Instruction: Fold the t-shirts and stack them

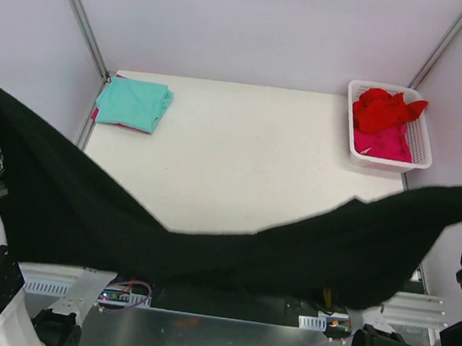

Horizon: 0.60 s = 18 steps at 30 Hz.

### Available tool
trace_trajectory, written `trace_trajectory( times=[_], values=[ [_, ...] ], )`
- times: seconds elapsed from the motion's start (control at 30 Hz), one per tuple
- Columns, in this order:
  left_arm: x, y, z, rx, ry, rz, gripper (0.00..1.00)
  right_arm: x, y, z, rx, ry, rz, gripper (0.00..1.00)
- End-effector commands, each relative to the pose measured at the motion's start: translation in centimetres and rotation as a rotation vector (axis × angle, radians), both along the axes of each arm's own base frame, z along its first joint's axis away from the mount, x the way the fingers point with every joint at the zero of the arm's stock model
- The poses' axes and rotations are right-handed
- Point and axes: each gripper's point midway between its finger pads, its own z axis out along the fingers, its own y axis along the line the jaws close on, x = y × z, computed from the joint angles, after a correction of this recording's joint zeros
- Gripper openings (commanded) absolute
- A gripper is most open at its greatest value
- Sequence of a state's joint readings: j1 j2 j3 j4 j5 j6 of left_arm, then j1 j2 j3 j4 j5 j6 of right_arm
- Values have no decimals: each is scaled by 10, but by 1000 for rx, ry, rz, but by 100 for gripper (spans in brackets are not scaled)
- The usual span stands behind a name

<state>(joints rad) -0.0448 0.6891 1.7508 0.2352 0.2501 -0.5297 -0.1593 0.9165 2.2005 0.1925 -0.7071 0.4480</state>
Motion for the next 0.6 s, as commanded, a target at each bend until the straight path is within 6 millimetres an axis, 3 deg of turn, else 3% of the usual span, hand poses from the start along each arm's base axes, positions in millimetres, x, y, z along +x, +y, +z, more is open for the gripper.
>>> trace_trajectory(
  times=[0.0,0.13,0.17,0.23,0.27,0.33,0.37,0.4,0.43,0.47,0.5,0.53,0.57],
  values=[
    [50,1,13,-8,77,16,0,53,-18,6,67,103,-63,0],
    [100,-1,19,-2,138,20,0,110,-27,-2,65,197,-76,0],
    [126,-3,14,4,179,22,0,127,-29,-5,60,220,-80,0],
    [155,-5,7,3,224,13,0,178,-36,-22,55,307,-88,0],
    [188,-6,-7,9,279,15,0,193,-38,-27,47,317,-93,1],
    [222,-6,-22,-4,328,13,0,248,-47,-49,55,405,-97,0],
    [255,-8,-39,0,377,14,0,260,-48,-51,50,402,-95,0],
    [273,-8,-48,-3,406,13,0,282,-51,-58,55,436,-87,0],
    [291,-9,-57,3,432,17,0,317,-54,-72,51,492,-77,0],
    [324,-10,-73,5,478,17,0,332,-55,-73,54,491,-61,0],
    [342,-11,-82,7,502,16,0,348,-57,-76,56,505,-52,0],
    [359,-13,-90,17,524,11,0,388,-62,-94,72,580,-27,0],
    [389,-16,-103,19,563,5,0,387,-60,-79,68,532,-9,0]
  ],
)
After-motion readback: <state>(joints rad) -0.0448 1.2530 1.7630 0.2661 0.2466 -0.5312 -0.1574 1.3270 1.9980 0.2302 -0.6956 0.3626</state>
